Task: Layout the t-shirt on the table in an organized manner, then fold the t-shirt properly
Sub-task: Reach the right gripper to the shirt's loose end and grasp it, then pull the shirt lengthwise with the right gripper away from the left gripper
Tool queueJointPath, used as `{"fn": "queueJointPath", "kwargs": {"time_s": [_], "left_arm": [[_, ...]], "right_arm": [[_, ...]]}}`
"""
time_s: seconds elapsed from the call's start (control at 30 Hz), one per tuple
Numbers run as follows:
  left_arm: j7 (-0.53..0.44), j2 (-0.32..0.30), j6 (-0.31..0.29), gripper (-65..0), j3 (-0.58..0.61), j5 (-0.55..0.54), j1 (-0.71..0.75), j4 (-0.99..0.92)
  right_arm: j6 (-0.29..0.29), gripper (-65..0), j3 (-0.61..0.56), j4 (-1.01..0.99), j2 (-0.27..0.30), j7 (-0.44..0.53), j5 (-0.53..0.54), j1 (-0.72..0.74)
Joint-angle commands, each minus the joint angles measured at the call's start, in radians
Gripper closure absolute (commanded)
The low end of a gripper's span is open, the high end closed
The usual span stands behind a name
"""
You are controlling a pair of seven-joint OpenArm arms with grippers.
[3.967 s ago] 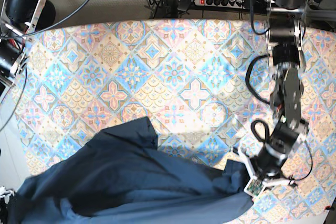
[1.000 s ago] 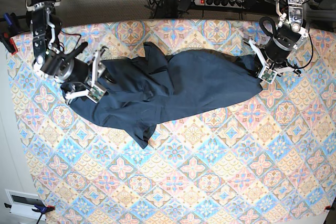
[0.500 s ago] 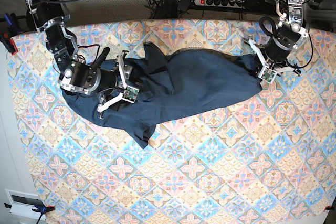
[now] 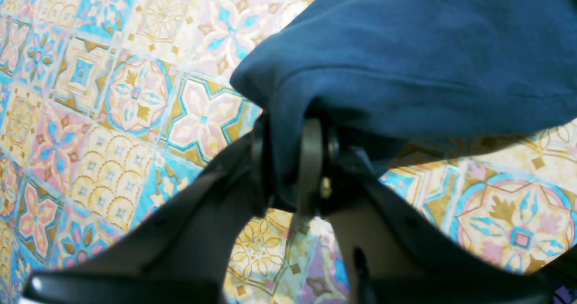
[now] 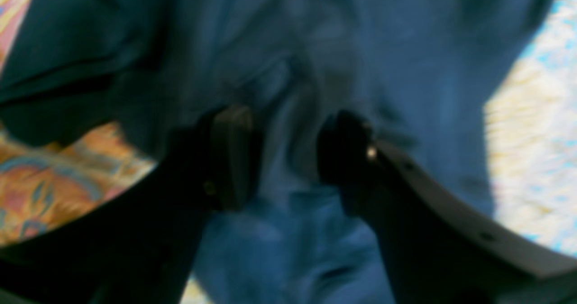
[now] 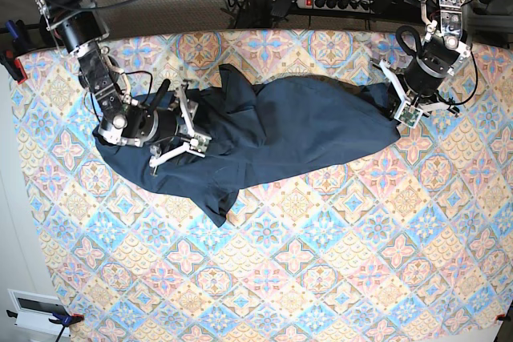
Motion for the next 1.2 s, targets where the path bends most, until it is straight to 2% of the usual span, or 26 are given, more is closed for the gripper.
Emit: {"fn": "queueJointPath", "kwargs": {"time_s": [0.0,0.33,0.53,0.63,0.73,0.83,1.07,1.17], "left_arm": [[-0.026,-0.010,0.007,-10.5,-0.005,-0.006,-0.001,0.013],[-0.029,-0.010,0.007,-10.5,-0.005,-0.006,-0.001,-0.009],[-0.030,-0.010,0.007,-10.5,-0.005,-0.007,-0.006,-0.012],[-0.030,-0.010,0.007,-10.5,-0.005,-0.007,-0.006,-0.012],[-0.030,-0.010,0.007,-10.5,-0.005,-0.007,-0.007,-0.013],[-0.030,-0.010,0.007,-10.5,-0.005,-0.007,-0.007,-0.013],[-0.030,-0.010,0.007,-10.5,-0.009,-0.007,-0.007,-0.015],[-0.032,-0.010,0.007,-10.5,-0.011,-0.007,-0.009,-0.015]], "right_arm": [[-0.003,-28.0,0.008,0.016,0.008,0.026,0.012,0.023],[-0.003,-28.0,0.005,-0.081,0.003,0.042,0.011,0.073],[-0.003,-26.6,-0.069,-0.128,-0.040,0.072,0.011,0.121],[-0.003,-17.1,-0.075,-0.131,-0.043,0.072,0.011,0.124],[-0.003,-0.4,-0.073,-0.108,-0.043,0.072,0.012,0.124],[-0.003,-0.8,-0.024,-0.058,-0.043,0.072,0.012,0.124],[-0.003,0.0,0.186,0.142,-0.040,0.062,0.018,0.119],[-0.003,0.0,0.244,0.182,-0.035,0.057,0.081,0.119]]}}
